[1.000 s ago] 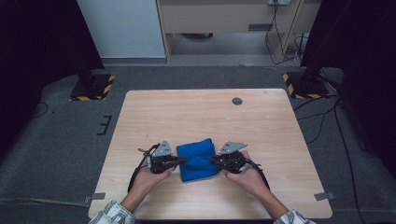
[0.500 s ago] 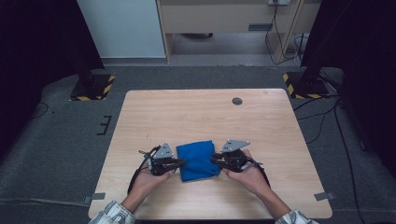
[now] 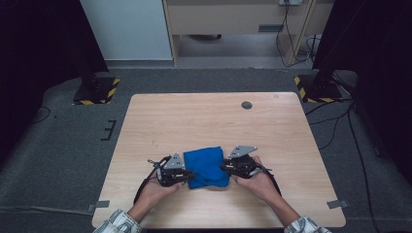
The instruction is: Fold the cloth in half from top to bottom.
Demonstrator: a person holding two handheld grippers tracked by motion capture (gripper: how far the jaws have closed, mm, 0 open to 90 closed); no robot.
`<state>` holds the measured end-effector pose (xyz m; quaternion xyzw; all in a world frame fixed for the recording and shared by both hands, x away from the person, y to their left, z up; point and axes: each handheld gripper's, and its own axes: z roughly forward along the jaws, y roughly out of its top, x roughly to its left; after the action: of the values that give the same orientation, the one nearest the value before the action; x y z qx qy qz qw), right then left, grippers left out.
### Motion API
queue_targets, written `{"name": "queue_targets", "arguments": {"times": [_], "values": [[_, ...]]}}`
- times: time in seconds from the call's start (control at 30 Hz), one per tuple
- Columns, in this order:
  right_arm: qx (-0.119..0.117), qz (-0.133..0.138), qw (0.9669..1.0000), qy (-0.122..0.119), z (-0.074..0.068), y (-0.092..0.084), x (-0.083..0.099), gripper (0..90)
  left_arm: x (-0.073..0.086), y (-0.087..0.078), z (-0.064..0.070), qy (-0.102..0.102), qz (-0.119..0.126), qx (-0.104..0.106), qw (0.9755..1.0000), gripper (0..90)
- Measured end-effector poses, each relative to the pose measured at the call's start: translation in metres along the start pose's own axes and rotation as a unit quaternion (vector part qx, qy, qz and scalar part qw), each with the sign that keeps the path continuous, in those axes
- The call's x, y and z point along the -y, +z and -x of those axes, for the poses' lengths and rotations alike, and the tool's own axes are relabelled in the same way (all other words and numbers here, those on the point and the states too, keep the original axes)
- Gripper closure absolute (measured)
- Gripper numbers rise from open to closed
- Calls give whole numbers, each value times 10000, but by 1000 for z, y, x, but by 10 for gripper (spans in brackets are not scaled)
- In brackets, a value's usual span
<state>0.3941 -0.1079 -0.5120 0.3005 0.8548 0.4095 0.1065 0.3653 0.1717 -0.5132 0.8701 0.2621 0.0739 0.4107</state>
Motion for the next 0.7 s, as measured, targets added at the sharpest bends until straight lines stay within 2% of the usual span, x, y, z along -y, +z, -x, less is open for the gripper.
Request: {"name": "queue_targets", "arguments": {"times": [0.1, 0.2, 0.43, 0.5, 0.6, 0.7], "values": [[39, -60, 10000, 2, 0, 4, 1, 636, 1, 2, 0, 38, -72, -16, 10000, 799], [70, -167, 9998, -79, -2, 10, 1, 628, 2, 5, -1, 119, -201, -53, 9997, 805], [131, -355, 9991, -175, -7, 16, 2, 633, 3, 9, -7, 73, -200, -117, 9997, 809], [139, -395, 9990, -143, -8, 16, 3, 633, 1, 10, -11, 99, -198, -180, 9996, 810], [190, -411, 9989, -135, -10, 16, 3, 634, -4, 13, -16, 256, -223, -319, 9989, 812], [255, -415, 9988, -73, -12, 15, 4, 634, -8, 18, -23, 263, -195, -403, 9987, 812]]}}
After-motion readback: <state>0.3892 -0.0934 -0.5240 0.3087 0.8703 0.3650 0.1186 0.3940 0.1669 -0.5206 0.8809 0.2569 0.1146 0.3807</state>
